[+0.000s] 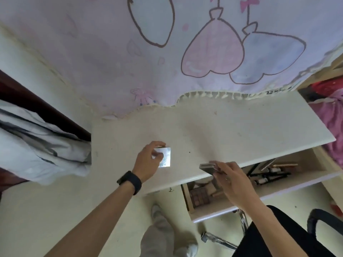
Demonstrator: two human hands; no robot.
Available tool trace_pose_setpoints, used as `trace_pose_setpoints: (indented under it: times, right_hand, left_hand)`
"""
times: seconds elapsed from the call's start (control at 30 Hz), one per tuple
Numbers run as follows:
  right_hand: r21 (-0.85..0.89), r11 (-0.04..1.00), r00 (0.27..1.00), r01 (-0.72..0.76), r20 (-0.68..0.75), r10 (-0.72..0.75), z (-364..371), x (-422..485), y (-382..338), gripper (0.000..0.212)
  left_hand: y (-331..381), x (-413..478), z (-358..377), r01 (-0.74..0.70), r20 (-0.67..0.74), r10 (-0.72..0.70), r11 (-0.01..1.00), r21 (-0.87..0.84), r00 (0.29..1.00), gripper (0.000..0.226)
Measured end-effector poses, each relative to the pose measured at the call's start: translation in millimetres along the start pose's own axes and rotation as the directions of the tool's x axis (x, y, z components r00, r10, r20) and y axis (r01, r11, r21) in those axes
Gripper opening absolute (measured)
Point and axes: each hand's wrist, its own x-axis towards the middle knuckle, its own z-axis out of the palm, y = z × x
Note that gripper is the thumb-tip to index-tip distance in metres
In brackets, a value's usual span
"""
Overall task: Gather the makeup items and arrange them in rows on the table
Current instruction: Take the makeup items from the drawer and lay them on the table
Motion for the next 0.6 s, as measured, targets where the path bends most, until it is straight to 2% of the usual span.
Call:
trace_pose_setpoints:
  times: [0.07,0.13,0.2,0.3,0.4,0.47,0.6]
  right_hand:
    - [0.075,0.996,0.998,0.046,-0.055,-0.042,9.7,20.8,-22.4,0.044]
    - [0.106,0.992,0.997,0.063,-0.048,-0.058,24.0,50.0,-45.2,0.048]
    - [0.086,0.994,0.997,0.073,0.003,-0.073,39.7,86.2,-68.0,0.051]
    - [-0.034,0.991,0.982,0.130,0.144,-0.123,62.9,145.2,-101.4,0.050]
    - [-0.149,0.973,0.945,0.174,0.303,-0.123,83.4,201.7,-137.5,0.049]
    - [-0.225,0.951,0.915,0.212,0.387,-0.112,97.2,234.4,-162.8,0.051]
    - [-0.370,0.877,0.875,0.305,0.473,-0.105,124.8,277.6,-203.5,0.058]
  left_hand:
    - [-12.0,21.5,-22.4,0.051,-0.059,-0.053,0.998,-0.023,0.997,0.038]
    - [-27.8,45.6,-46.4,0.120,-0.126,-0.129,0.990,-0.074,0.984,0.036]
    - [-46.6,69.8,-70.7,0.194,-0.204,-0.200,0.980,-0.047,0.958,0.032]
    - [-73.3,102.1,-101.8,0.259,-0.294,-0.248,0.966,-0.002,0.923,0.027]
    - [-89.4,123.5,-126.0,0.279,-0.341,-0.230,0.955,0.102,0.911,0.028]
    - [-94.4,129.0,-135.3,0.278,-0.385,-0.167,0.927,0.251,0.908,0.031]
    - [-99.7,126.3,-137.1,0.247,-0.418,-0.029,0.843,0.478,0.908,0.032]
